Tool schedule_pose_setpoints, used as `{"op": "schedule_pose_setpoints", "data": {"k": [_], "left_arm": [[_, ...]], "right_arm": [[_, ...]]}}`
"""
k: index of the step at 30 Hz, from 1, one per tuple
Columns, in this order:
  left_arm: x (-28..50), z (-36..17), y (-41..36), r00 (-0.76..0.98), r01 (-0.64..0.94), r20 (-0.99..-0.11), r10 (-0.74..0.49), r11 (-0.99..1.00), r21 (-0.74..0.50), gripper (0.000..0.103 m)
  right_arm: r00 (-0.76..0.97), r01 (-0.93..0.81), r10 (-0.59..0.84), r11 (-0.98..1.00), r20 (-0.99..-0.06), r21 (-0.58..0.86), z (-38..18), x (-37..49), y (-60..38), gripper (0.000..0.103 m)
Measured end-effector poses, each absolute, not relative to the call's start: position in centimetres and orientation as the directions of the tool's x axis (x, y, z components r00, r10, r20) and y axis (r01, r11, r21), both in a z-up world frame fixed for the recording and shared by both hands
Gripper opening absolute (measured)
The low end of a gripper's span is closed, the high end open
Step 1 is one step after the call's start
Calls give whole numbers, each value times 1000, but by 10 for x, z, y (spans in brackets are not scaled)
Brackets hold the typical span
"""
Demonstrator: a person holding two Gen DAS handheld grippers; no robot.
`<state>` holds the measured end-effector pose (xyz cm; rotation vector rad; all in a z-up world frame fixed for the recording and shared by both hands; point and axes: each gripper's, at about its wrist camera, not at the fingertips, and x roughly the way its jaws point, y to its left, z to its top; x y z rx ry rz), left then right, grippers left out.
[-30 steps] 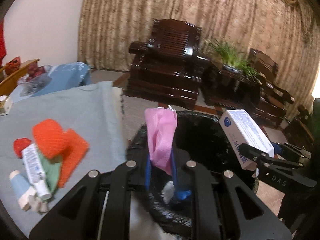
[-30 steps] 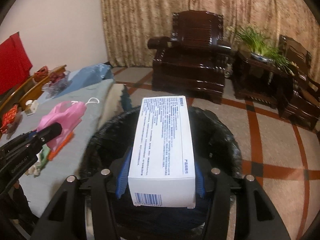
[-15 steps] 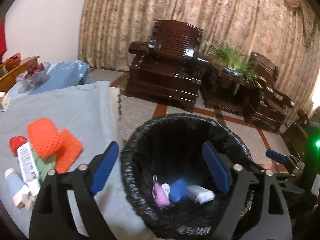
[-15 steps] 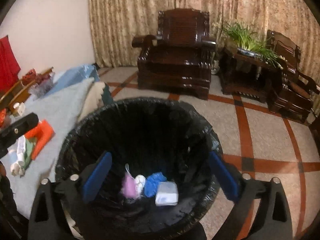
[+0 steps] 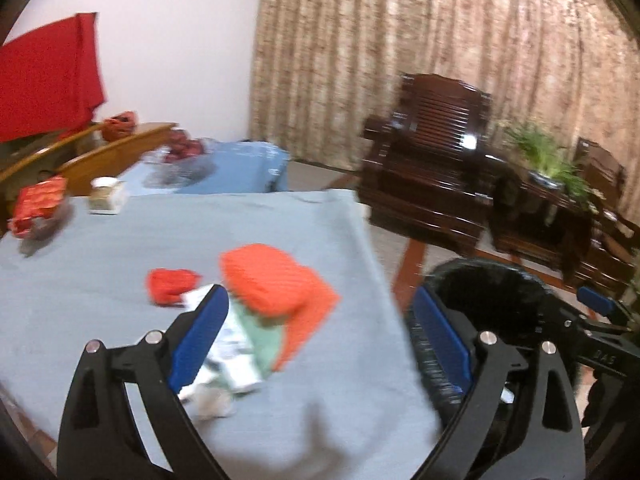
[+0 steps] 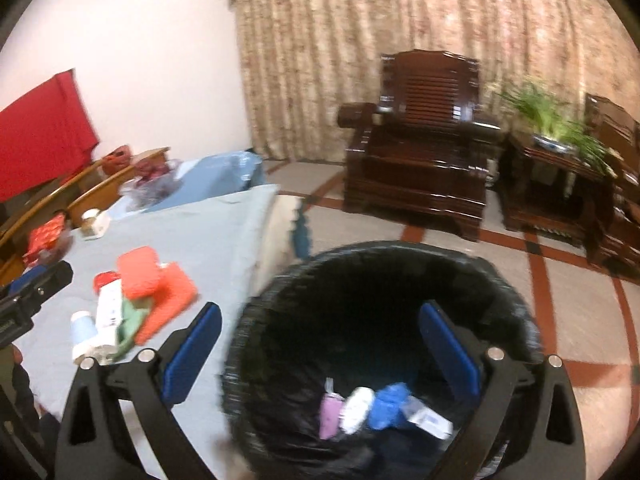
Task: Collect trash
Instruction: 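Return to the table and grasp the blue-and-white paper cup with the left gripper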
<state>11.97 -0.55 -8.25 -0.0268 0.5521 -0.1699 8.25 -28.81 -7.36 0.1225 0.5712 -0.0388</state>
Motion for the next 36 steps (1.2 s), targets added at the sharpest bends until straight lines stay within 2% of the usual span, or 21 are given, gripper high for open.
{"op": "schedule_pose_setpoints", "data": {"k": [9, 16, 19, 21, 24, 36], "left_arm": [[116, -87, 75, 845, -21, -534, -4, 999, -42, 91], [120, -115, 117, 811, -119, -580, 79, 992, -30, 91], [121, -130, 127, 794, -136, -601, 88, 990, -34, 90], [124, -140, 131, 780, -141, -619, 89, 989, -36, 83], [129, -160, 138, 753, -147, -653, 85, 988, -41, 80], [150, -206, 141, 686, -123, -728, 3, 986, -112, 67]], "right_arm": [[844, -88, 116, 993, -523, 78, -78, 104, -213, 97], [831, -166, 180, 983, -526, 73, -97, 121, -169, 97], [821, -190, 193, 980, -538, 60, -108, 128, -153, 97], [813, -203, 197, 978, -547, 50, -115, 133, -144, 97], [802, -220, 201, 975, -562, 34, -123, 138, -135, 96], [771, -239, 188, 971, -608, -3, -151, 154, -123, 96]]}}
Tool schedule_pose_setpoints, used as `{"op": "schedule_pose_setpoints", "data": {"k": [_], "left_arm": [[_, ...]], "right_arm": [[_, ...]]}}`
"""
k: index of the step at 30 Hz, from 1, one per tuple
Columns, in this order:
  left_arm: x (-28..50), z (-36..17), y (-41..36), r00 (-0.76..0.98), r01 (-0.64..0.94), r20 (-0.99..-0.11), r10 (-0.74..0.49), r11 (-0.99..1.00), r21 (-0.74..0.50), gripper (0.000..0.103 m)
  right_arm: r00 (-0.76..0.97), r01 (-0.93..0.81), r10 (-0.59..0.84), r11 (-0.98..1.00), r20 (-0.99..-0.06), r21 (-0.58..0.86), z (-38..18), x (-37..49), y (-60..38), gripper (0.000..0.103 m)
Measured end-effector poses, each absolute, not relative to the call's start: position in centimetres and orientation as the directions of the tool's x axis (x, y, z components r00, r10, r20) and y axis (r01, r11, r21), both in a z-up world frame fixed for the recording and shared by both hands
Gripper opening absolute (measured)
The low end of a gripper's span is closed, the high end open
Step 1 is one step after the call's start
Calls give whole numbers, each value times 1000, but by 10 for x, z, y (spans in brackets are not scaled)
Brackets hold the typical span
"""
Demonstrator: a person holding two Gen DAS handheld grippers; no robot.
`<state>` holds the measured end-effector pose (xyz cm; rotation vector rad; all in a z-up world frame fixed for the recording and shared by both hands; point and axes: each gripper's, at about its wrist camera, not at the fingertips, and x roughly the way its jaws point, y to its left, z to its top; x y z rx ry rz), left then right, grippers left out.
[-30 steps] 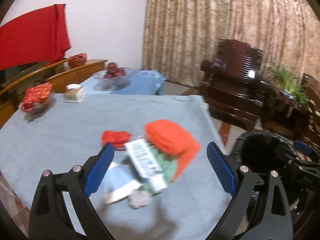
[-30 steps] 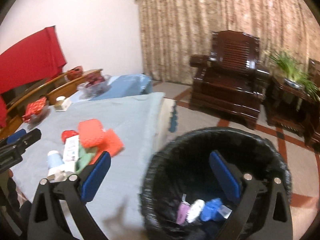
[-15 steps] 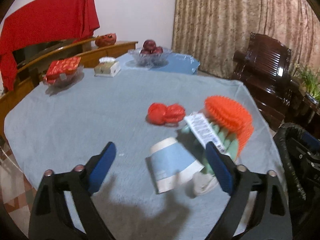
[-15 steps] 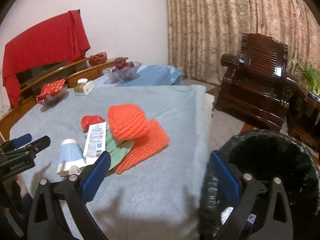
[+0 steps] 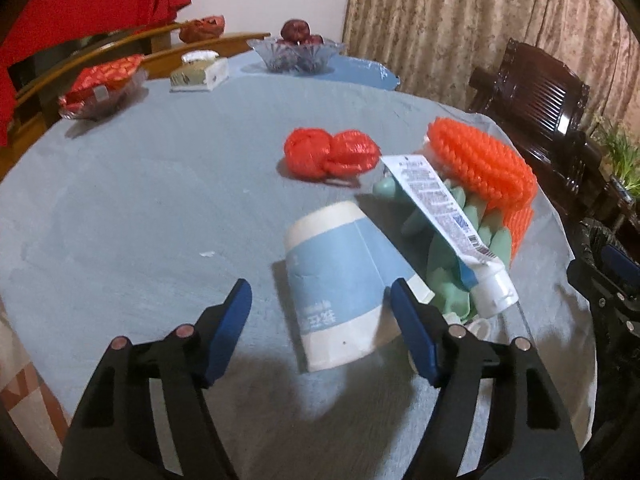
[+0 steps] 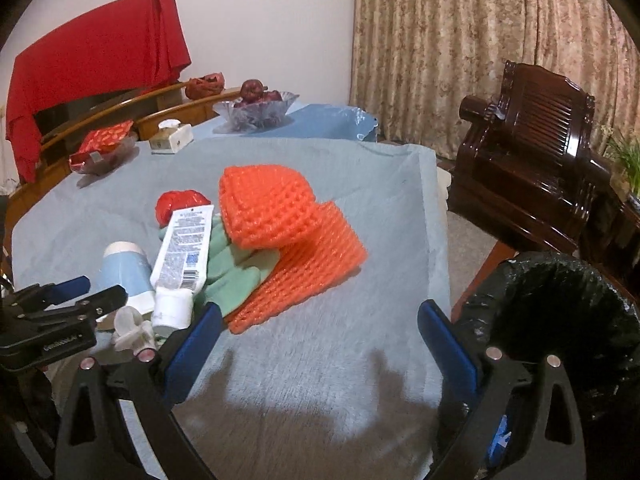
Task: Collect trash
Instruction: 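Return to the table and grasp the blue-and-white paper cup with the left gripper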
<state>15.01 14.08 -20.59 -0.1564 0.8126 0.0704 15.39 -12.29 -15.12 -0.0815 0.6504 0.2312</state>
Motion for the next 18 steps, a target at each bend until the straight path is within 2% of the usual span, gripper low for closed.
{"op": "schedule_pose_setpoints", "data": {"k": [8, 18], "left_arm": [[158, -214, 138, 672, -95, -736, -85, 975, -199, 45], [148, -192, 129, 716, -117, -698, -30, 980, -162, 25]], "right_arm": [[762, -247, 189, 969, -620, -8, -156, 158, -120, 96], [765, -264, 215, 964, -607, 8, -149, 156, -116, 93]]}}
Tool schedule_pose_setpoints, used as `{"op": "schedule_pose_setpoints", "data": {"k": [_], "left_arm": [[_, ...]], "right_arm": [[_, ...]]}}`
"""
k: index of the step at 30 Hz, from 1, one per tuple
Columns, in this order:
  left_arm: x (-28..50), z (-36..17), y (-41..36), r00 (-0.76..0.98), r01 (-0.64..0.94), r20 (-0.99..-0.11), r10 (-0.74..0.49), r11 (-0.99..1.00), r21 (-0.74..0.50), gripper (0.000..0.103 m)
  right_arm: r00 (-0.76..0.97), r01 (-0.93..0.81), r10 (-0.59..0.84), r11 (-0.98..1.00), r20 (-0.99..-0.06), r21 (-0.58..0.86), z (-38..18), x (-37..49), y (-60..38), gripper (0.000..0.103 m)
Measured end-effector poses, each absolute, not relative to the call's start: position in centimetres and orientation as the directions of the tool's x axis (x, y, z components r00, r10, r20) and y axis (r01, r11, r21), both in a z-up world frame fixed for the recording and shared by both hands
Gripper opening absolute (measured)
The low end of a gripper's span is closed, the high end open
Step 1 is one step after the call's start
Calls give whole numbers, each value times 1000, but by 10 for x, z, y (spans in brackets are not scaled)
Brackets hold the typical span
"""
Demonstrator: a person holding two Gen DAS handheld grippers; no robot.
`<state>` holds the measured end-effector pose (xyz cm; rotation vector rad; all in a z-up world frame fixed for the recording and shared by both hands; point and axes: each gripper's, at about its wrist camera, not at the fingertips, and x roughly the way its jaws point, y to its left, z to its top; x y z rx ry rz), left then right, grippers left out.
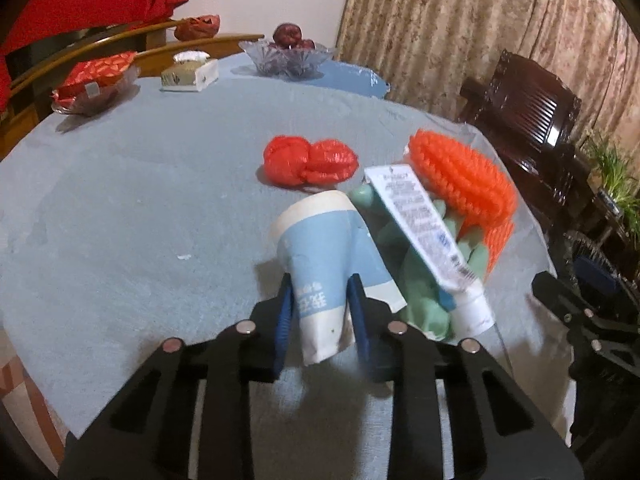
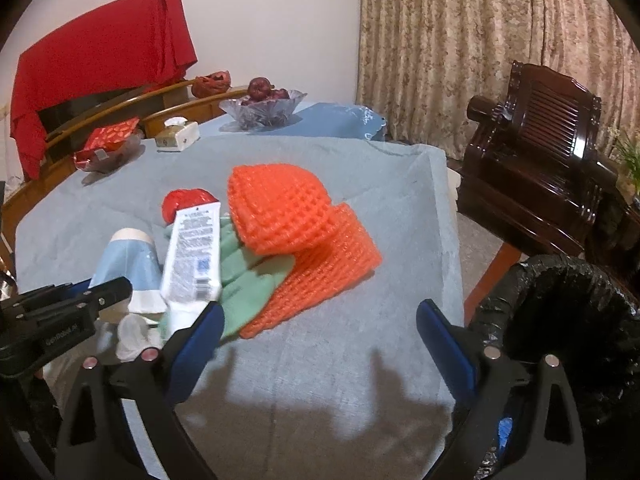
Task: Collect trash
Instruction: 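Return to the table and grasp the blue-and-white paper cup with the left gripper, then grasp the white squeeze tube by its cap end with the right gripper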
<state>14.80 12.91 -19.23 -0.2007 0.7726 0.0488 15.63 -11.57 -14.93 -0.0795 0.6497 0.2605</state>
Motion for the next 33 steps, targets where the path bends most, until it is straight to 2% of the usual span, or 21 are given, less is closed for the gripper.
{"op": "schedule_pose_setpoints", "data": {"k": [5, 12, 16, 33], "left_arm": [[139, -173, 134, 748, -109, -664, -12, 984, -141, 24], [132, -171, 152, 733, -130, -679, 32, 987, -93, 24], [128, -174, 160, 728, -128, -684, 43, 989, -75, 24], [126, -181, 165, 720, -123, -693, 37, 990, -75, 25]], "right_arm": [[756, -297, 266, 954, -598, 48, -143, 155, -106, 78], [727, -378, 336, 924, -598, 59, -142, 150, -76, 67], [696, -410, 358, 910, -623, 64, -150, 151, -63, 54], [608, -434, 391, 893, -691, 123, -176, 161, -49, 36]]}}
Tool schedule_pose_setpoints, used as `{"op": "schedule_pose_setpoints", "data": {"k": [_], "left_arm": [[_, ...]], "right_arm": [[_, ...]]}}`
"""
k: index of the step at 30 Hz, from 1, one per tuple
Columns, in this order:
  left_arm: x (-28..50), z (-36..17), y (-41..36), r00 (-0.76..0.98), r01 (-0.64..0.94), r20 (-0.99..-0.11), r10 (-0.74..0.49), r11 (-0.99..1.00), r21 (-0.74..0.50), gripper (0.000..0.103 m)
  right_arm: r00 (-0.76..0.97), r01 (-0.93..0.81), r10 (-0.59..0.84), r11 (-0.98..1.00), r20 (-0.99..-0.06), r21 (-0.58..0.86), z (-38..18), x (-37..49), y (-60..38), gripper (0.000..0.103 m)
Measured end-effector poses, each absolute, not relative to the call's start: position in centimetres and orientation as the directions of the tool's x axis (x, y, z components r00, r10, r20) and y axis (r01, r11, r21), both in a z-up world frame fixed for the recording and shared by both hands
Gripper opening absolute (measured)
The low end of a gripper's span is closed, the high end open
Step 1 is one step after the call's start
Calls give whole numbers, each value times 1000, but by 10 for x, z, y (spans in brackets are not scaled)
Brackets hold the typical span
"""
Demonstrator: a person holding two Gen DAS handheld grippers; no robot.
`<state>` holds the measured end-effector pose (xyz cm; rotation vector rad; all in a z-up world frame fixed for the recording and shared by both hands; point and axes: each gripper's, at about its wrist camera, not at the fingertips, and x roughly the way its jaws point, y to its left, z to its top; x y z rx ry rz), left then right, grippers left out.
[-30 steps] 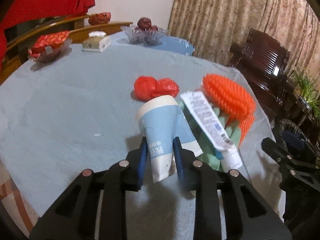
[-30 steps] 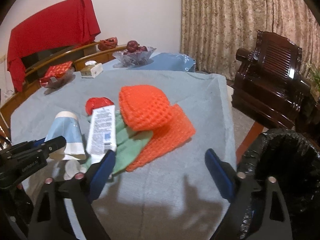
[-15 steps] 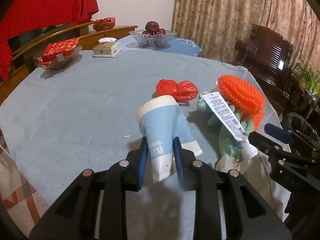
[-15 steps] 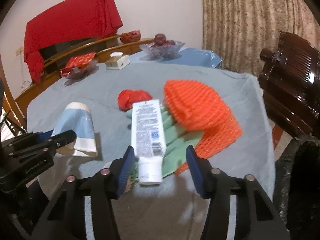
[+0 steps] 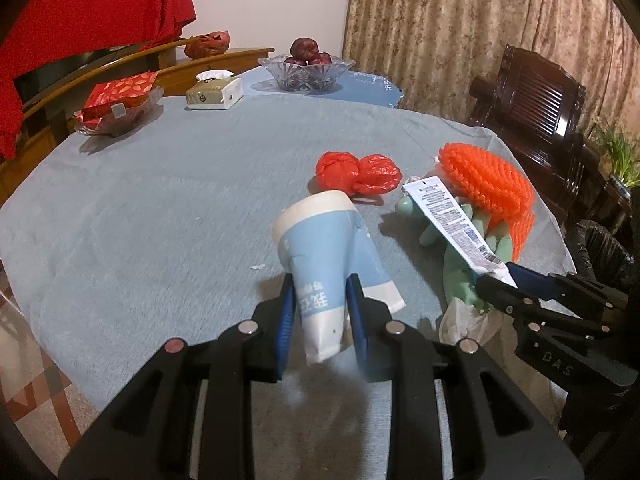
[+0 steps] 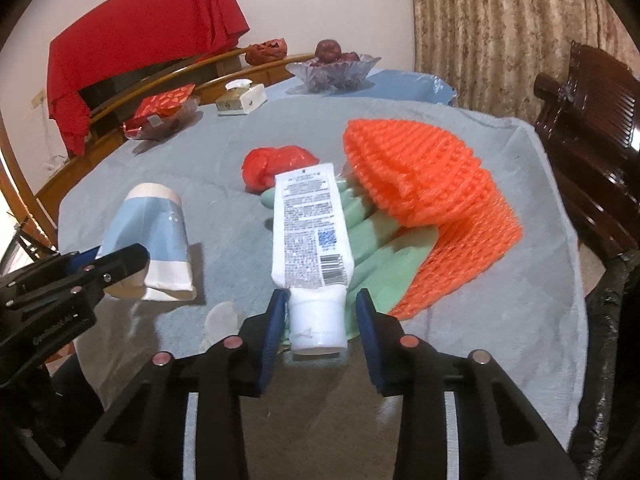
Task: Collect trash
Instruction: 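Grasp the white squeeze tube by its cap end with the right gripper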
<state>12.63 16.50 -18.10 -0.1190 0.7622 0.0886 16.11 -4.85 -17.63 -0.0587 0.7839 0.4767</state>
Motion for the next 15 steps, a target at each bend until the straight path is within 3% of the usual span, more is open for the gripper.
{"op": "schedule_pose_setpoints", "data": {"k": [4, 6, 15], "left_arm": [[126, -181, 165, 720, -123, -693, 36, 989, -77, 25], [126, -180, 164, 721, -121, -692, 36, 990, -74, 25], [125, -172, 158, 730, -108, -682, 35, 992, -64, 25]], "right_arm": [[588, -438, 408, 886, -699, 149, -178, 165, -50, 35], [569, -454, 426, 876, -704, 164, -178, 166, -49, 29], [584, -463, 448, 869, -677, 176, -160, 156, -61, 29]]}}
